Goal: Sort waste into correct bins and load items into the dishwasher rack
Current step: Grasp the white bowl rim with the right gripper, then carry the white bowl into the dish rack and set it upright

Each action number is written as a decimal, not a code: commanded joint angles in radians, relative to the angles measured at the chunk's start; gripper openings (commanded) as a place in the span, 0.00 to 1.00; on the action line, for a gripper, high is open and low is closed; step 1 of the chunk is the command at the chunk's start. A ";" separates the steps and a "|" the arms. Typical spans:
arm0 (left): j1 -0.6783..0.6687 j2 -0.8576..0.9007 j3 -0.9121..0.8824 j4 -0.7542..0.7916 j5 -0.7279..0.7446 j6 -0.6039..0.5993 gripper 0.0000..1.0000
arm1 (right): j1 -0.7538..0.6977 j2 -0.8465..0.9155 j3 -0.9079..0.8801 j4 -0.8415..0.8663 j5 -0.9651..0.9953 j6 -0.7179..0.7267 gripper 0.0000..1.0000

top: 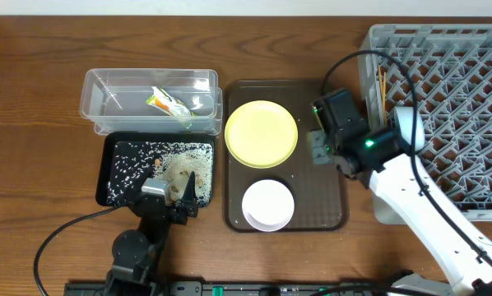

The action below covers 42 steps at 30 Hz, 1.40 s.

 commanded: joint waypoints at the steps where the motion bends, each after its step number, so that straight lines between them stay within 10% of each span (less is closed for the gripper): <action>1: 0.006 -0.006 -0.023 -0.027 -0.009 0.010 0.91 | 0.059 0.029 -0.026 -0.012 -0.319 -0.051 0.55; 16: 0.006 -0.006 -0.023 -0.027 -0.009 0.010 0.91 | 0.213 0.127 -0.258 0.081 -0.173 0.118 0.48; 21: 0.006 -0.006 -0.023 -0.027 -0.009 0.010 0.91 | 0.213 0.132 -0.351 0.186 -0.232 0.118 0.12; 26: 0.006 -0.006 -0.023 -0.027 -0.009 0.010 0.91 | 0.203 0.112 -0.311 0.148 -0.209 0.113 0.01; 35: 0.006 -0.006 -0.023 -0.027 -0.009 0.010 0.91 | 0.090 -0.024 -0.031 -0.122 0.350 0.114 0.01; 42: 0.006 -0.006 -0.023 -0.027 -0.009 0.010 0.91 | -0.095 -0.082 0.062 0.069 0.840 0.104 0.01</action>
